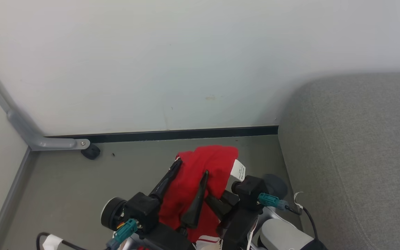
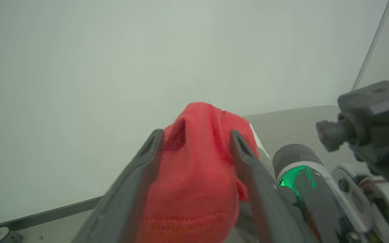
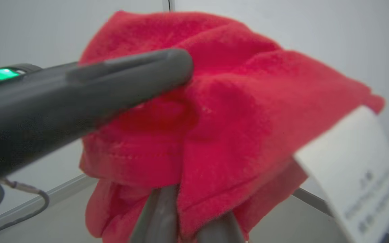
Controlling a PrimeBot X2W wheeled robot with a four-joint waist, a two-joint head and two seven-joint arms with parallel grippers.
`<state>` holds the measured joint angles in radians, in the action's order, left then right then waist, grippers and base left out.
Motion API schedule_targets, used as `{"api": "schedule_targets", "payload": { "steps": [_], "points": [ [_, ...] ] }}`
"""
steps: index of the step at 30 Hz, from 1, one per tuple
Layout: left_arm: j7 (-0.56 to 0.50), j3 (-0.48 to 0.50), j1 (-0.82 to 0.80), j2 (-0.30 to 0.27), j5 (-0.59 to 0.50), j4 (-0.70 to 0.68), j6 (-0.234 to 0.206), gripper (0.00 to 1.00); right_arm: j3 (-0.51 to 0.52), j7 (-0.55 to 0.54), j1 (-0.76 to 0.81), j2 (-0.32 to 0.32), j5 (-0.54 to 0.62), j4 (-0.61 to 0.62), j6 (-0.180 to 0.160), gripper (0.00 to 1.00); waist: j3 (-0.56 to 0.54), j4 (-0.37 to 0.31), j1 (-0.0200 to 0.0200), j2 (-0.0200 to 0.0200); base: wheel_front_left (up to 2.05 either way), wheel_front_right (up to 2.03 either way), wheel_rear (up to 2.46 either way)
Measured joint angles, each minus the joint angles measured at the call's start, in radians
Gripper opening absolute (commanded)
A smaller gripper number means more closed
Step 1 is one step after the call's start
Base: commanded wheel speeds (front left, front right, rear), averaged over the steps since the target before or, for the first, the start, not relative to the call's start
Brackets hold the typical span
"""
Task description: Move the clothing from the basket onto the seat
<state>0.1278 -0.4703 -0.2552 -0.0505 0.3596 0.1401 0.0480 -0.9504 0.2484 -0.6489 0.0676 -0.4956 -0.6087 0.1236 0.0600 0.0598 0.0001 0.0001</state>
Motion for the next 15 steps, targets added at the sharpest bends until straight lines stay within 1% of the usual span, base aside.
{"api": "schedule_targets", "payload": {
  "steps": [7, 9, 15],
  "points": [
    [0.002, 0.005, 0.001, -0.013, -0.002, -0.011, -0.006, 1.00, 0.019, 0.000, -0.002, 0.006, -0.021, -0.016, 0.000, 0.00, -0.001, -0.011, 0.0000, 0.0000, 0.00, 0.00, 0.00],
    [0.002, 0.007, 0.005, -0.021, -0.006, -0.019, -0.013, 1.00, 0.034, 0.000, -0.003, 0.009, -0.028, -0.017, 0.000, 0.00, -0.002, -0.018, -0.0001, 0.0000, 0.00, 0.00, 0.00],
    [0.003, 0.005, 0.048, -0.053, -0.018, -0.025, -0.014, 1.00, 0.099, 0.000, -0.008, 0.040, -0.048, -0.030, 0.000, 0.00, -0.003, -0.049, 0.0000, 0.0000, 0.00, 0.00, 0.00]
  ]
}}
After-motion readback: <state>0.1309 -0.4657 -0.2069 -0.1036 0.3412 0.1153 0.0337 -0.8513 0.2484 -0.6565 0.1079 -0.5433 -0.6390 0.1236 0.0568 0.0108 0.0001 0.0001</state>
